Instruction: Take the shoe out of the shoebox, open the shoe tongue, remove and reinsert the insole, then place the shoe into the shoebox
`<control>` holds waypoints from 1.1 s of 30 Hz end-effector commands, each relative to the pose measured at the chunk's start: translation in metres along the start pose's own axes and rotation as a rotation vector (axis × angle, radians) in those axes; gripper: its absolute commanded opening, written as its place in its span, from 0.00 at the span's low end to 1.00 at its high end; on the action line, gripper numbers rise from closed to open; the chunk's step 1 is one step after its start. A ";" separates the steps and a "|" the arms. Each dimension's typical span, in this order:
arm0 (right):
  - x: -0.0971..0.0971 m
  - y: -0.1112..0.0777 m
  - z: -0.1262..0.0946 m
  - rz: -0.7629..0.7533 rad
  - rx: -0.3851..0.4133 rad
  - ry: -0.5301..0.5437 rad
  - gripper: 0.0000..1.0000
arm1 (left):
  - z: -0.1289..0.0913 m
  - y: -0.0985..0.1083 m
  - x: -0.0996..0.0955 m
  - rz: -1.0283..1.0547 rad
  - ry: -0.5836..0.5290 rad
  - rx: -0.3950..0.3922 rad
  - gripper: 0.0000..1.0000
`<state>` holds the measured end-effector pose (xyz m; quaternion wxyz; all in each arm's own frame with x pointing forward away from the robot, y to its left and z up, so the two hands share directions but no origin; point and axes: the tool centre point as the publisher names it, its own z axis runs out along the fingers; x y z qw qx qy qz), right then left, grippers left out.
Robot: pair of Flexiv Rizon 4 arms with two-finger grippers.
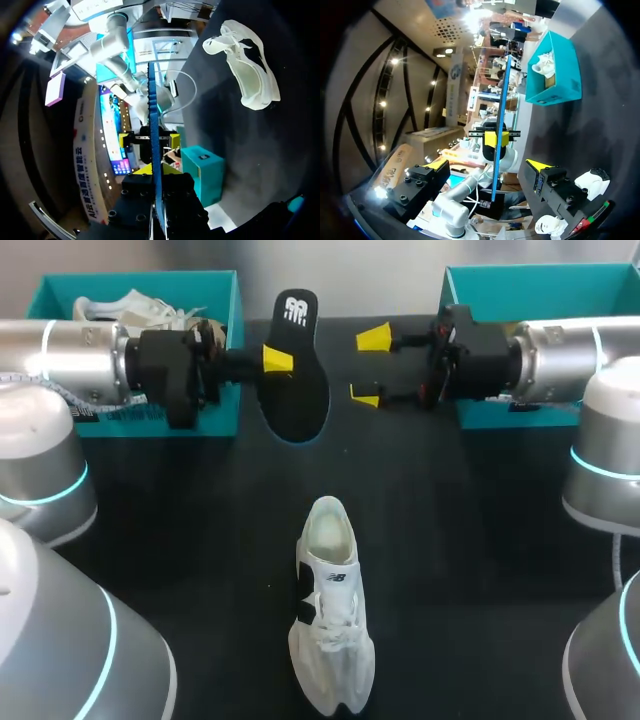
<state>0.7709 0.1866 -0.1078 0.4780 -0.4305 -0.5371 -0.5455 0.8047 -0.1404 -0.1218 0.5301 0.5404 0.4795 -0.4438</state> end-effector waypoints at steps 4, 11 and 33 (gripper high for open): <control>-0.005 -0.001 0.005 0.000 -0.005 0.007 1.00 | 0.010 -0.005 -0.001 -0.002 0.003 -0.074 0.00; -0.004 0.004 0.024 -0.009 0.073 -0.016 1.00 | 0.021 0.001 -0.004 0.004 0.005 -0.098 0.00; -0.014 -0.007 0.039 -0.035 0.121 -0.018 0.41 | 0.027 0.010 0.005 -0.009 0.008 -0.141 0.00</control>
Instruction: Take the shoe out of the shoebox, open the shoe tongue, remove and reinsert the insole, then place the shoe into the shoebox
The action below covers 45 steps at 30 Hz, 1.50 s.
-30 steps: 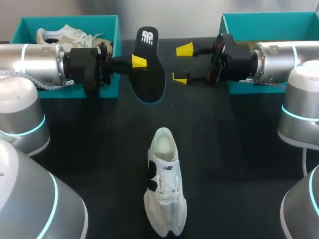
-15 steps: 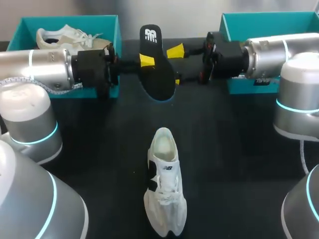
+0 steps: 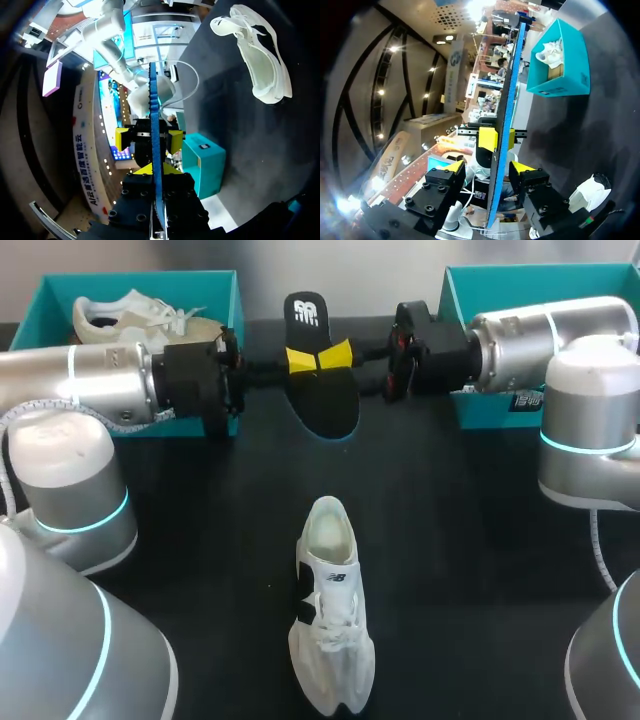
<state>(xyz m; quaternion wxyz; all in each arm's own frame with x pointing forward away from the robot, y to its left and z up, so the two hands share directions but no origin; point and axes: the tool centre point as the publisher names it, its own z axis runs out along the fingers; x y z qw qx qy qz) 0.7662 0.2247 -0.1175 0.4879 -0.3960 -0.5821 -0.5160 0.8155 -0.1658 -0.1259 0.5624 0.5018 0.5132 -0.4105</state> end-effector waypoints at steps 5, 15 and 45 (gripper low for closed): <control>-0.005 -0.002 0.004 0.027 0.006 0.006 0.38 | 0.002 0.000 0.000 0.002 0.000 -0.001 0.00; -0.006 -0.004 0.006 0.036 0.008 -0.003 0.24 | 0.005 -0.001 0.001 0.003 -0.009 0.004 0.00; -0.009 -0.005 0.009 0.051 -0.002 0.004 0.23 | 0.008 0.000 0.000 0.023 -0.006 0.020 0.00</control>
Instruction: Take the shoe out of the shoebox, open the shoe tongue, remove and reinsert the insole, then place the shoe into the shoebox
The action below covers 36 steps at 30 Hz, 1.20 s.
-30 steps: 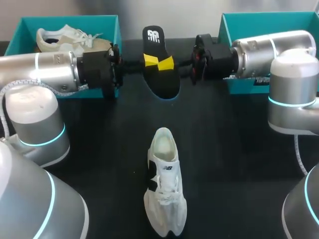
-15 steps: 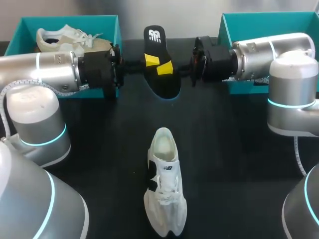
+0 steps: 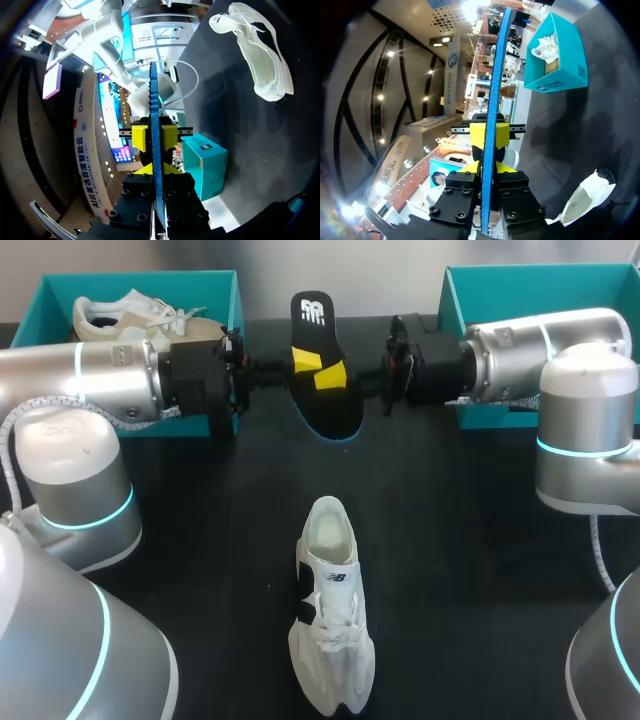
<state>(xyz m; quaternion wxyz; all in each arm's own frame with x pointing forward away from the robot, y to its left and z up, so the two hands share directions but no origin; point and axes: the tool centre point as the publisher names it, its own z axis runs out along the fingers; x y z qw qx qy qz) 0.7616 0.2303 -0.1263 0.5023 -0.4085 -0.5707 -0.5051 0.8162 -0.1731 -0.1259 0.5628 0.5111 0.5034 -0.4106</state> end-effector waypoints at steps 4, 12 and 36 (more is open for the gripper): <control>-0.001 0.001 0.003 0.008 -0.004 -0.002 0.00 | 0.001 0.000 0.000 0.007 -0.003 0.004 0.00; -0.001 0.002 0.003 0.014 -0.007 -0.006 0.00 | 0.000 -0.001 0.000 0.013 0.000 0.015 0.00; -0.013 0.000 -0.019 -0.199 0.082 0.009 0.00 | -0.066 -0.038 0.007 -0.215 0.228 0.119 1.00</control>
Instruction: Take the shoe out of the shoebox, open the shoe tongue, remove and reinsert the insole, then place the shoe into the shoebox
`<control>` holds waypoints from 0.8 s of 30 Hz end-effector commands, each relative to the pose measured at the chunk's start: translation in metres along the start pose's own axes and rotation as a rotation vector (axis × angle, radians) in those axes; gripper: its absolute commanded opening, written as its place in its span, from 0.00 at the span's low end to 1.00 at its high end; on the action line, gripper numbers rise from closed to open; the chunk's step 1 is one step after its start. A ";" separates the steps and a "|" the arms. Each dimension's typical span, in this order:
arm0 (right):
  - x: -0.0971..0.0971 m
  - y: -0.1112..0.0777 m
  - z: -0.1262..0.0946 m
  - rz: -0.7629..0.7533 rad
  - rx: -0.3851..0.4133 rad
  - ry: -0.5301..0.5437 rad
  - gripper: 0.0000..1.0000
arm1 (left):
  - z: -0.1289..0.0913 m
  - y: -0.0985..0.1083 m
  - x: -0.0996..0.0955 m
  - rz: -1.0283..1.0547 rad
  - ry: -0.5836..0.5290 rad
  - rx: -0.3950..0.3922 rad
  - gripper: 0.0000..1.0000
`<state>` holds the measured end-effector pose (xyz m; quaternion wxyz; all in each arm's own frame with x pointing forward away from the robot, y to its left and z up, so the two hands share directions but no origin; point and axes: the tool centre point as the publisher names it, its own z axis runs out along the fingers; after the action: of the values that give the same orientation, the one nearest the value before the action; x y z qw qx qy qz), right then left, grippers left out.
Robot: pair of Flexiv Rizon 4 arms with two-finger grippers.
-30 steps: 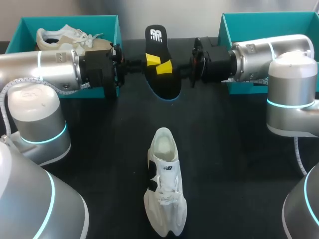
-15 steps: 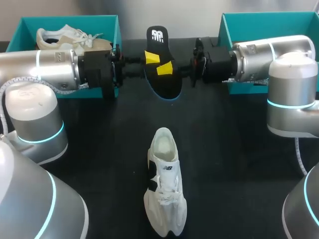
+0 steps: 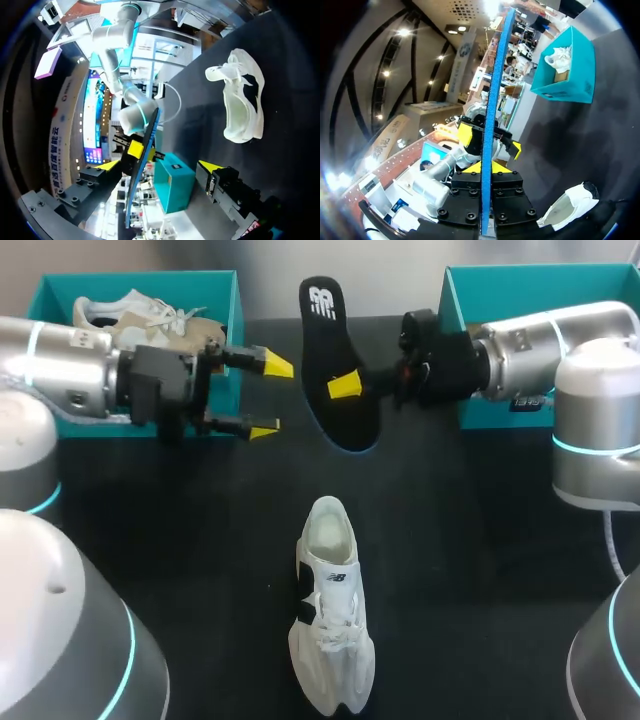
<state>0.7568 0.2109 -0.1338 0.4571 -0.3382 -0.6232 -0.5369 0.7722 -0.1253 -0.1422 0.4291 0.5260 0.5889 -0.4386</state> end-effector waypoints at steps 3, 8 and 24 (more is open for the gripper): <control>-0.009 0.007 -0.001 0.001 0.029 0.020 0.00 | -0.014 -0.001 -0.002 0.000 0.013 0.006 1.00; -0.009 0.007 -0.001 0.001 0.029 0.020 0.00 | -0.014 -0.001 -0.002 0.000 0.013 0.006 1.00; -0.033 0.003 -0.008 -0.144 -0.155 -0.172 0.00 | -0.027 -0.017 0.029 -0.912 0.497 -0.197 1.00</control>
<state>0.7788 0.2027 -0.1648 0.3506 -0.3556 -0.6461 -0.5772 0.7636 -0.0957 -0.1652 0.2880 0.4384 0.7381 -0.4243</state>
